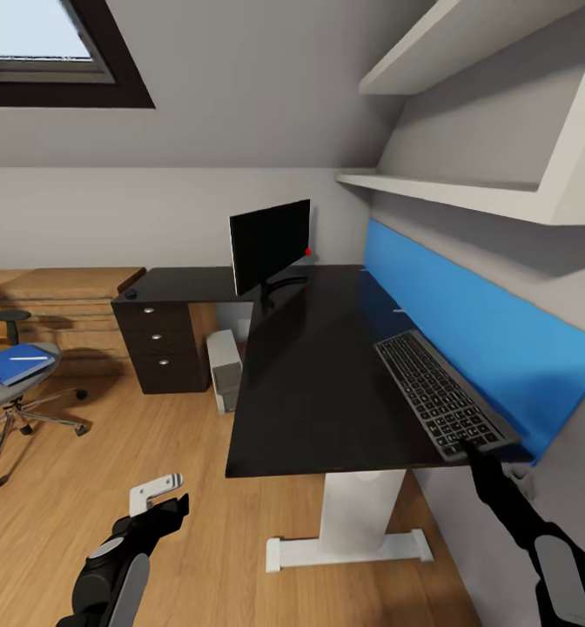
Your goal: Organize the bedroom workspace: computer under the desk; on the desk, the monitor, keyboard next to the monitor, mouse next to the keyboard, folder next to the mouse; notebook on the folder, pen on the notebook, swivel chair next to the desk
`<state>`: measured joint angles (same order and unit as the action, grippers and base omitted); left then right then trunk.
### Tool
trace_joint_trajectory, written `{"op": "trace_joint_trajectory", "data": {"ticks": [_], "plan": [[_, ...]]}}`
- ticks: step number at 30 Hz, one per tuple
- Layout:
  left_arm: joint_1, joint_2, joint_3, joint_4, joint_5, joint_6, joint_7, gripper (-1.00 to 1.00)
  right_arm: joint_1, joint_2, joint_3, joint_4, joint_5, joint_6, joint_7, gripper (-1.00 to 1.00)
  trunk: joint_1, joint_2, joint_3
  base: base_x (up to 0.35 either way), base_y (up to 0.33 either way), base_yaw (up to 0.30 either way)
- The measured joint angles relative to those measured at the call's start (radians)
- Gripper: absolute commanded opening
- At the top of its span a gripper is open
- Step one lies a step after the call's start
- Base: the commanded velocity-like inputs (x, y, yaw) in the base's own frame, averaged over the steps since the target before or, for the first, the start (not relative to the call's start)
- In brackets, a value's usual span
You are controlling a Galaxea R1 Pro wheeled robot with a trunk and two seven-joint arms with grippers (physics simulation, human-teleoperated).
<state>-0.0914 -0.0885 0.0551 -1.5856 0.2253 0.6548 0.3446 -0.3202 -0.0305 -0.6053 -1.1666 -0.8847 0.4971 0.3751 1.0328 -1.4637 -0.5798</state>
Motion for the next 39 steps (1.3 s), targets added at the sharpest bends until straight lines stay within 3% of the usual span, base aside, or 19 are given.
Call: {"op": "trace_joint_trajectory", "data": {"ticks": [11, 16, 18, 22, 27, 32, 39], "plan": [[0.000, 0.000, -0.017, 0.009, -0.001, 0.000, 0.001, 1.00, 0.010, 0.004, 0.030, -0.020, -0.001, 0.002, 0.010, -1.00, -0.042, 0.077, 0.035, 0.000, 0.000, 0.013], [0.000, 0.000, -0.017, 0.010, -0.001, 0.000, 0.002, 1.00, 0.021, 0.031, 0.057, -0.068, 0.007, 0.000, 0.009, -1.00, -0.042, 0.077, 0.035, 0.000, 0.000, 0.151], [0.000, 0.000, -0.017, 0.010, -0.001, -0.001, 0.002, 1.00, 0.035, 0.055, 0.076, -0.100, 0.009, 0.000, 0.008, -1.00, -0.042, 0.077, 0.035, 0.000, 0.000, 0.245], [0.000, 0.000, -0.017, 0.010, -0.001, -0.002, 0.001, 1.00, 0.053, 0.078, 0.123, -0.133, 0.050, -0.001, 0.007, -1.00, -0.042, 0.077, 0.035, 0.022, 0.083, 0.264], [0.000, 0.000, -0.017, 0.010, 0.000, -0.001, -0.001, 1.00, 0.060, 0.080, 0.144, -0.140, 0.069, -0.001, 0.008, -1.00, -0.042, 0.077, 0.035, 0.088, 0.256, 0.112], [0.000, 0.000, -0.017, 0.010, -0.001, -0.001, -0.001, 1.00, 0.071, 0.079, 0.190, -0.140, 0.077, -0.002, 0.008, -1.00, -0.042, 0.077, 0.035, 0.095, 0.279, 0.016], [0.000, 0.000, -0.017, 0.010, -0.001, -0.001, -0.003, 1.00, 0.075, 0.083, 0.195, -0.138, 0.077, -0.003, 0.010, -1.00, -0.042, 0.077, 0.035, 0.096, 0.283, 0.001]]}}
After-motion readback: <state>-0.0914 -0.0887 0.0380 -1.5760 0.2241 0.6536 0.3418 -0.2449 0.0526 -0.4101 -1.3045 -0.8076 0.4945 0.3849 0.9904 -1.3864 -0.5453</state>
